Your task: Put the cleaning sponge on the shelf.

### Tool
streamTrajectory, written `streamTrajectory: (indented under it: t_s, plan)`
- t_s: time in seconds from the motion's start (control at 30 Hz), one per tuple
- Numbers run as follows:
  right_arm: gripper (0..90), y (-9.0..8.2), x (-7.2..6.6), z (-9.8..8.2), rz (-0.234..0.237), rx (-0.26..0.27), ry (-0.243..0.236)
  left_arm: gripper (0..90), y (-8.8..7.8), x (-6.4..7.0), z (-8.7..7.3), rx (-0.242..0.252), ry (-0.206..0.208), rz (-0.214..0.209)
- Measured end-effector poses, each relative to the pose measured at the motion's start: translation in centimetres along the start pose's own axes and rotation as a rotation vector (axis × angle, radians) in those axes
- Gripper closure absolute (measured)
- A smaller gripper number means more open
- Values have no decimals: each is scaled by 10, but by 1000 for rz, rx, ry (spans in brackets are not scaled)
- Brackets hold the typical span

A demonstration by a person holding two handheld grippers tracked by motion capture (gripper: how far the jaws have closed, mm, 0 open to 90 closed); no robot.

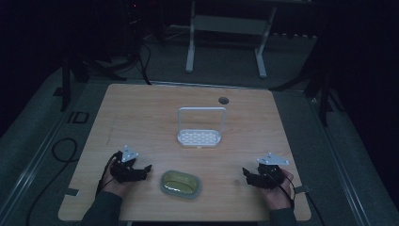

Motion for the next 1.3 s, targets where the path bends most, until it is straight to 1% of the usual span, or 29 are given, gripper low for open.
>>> streamTrajectory:
  t_s: [0.07,0.13,0.17,0.33,0.47,0.6,0.73,0.9,1.0,1.3]
  plan:
    - [281,-3,-5,5,16,2,-21,196,0,0,0,0,0,0]
    - [287,-6,-9,10,38,3,-30,196,0,0,0,0,0,0]
    - [309,-8,-13,14,51,12,-36,195,0,0,0,0,0,0]
    - [355,-14,-25,27,82,34,-67,196,0,0,0,0,0,0]
    - [398,-18,-33,34,113,41,-94,196,0,0,0,0,0,0]
    - [426,-20,-38,38,136,35,-106,196,0,0,0,0,0,0]
    - [438,-19,-42,42,160,23,-107,196,0,0,0,0,0,0]
    - [455,-17,-49,45,182,1,-135,196,0,0,0,0,-1,1]
    - [465,-16,-55,48,212,-6,-126,196,0,0,0,0,0,0]
    - [485,-14,-68,56,263,-30,-146,195,0,0,0,0,0,0]
Point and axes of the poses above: each handheld gripper's, and its own axes: y roughly forward along the jaws, z roughly out of its top, x roughly to its right, the point moved 7 cm from there along y, roughly forward along the jaws, and after that the axes turned 14 degrees about x, right-handed, at the moved point
